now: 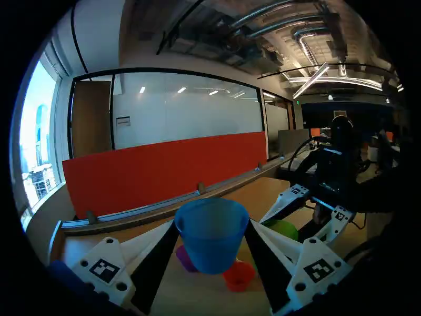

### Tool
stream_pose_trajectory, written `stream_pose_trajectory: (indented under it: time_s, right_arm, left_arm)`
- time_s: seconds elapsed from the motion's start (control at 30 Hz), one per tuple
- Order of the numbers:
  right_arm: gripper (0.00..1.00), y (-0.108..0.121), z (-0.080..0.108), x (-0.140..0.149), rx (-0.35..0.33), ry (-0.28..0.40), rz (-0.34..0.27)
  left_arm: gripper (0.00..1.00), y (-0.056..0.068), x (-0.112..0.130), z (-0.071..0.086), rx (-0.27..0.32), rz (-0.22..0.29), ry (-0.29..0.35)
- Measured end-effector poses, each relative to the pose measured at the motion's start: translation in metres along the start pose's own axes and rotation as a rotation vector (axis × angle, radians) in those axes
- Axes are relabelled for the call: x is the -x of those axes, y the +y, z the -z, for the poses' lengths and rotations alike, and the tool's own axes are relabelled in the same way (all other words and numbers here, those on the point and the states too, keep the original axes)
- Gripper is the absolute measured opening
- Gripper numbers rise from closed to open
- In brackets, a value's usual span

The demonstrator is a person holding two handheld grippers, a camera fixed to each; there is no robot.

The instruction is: Pour water

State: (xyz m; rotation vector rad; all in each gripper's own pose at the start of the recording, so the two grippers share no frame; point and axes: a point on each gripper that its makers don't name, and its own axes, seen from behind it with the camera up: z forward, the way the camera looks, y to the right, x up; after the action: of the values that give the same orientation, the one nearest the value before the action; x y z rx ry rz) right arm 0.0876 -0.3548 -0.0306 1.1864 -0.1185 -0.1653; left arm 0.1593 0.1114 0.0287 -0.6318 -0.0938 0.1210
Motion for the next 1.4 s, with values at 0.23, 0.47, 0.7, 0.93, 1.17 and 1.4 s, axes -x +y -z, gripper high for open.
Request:
stream_pose_trajectory:
  time_s: [0.23,0.47,0.7,0.93,1.17,1.4]
  right_arm:
    - [0.93,0.001,0.011,0.013,0.003,-0.047,-0.001]
    - [0.93,0.0,0.021,0.024,0.0,-0.085,-0.007]
    - [0.93,0.0,0.031,0.037,-0.001,-0.133,-0.011]
    - [0.93,-0.002,0.038,0.05,-0.004,-0.169,-0.019]
    - [0.93,-0.006,0.043,0.062,-0.011,-0.195,-0.025]
    - [0.93,-0.009,0.045,0.076,-0.019,-0.223,-0.03]
  left_arm:
    - [0.85,0.003,0.021,0.002,0.009,0.002,-0.045]
    - [0.85,0.013,0.044,0.002,0.031,0.007,-0.091]
    - [0.85,0.028,0.064,0.001,0.068,0.011,-0.125]
    - [0.85,0.043,0.079,0.0,0.099,0.009,-0.147]
    - [0.85,0.055,0.097,0.0,0.122,0.013,-0.177]
    - [0.85,0.066,0.115,-0.001,0.148,0.026,-0.209]
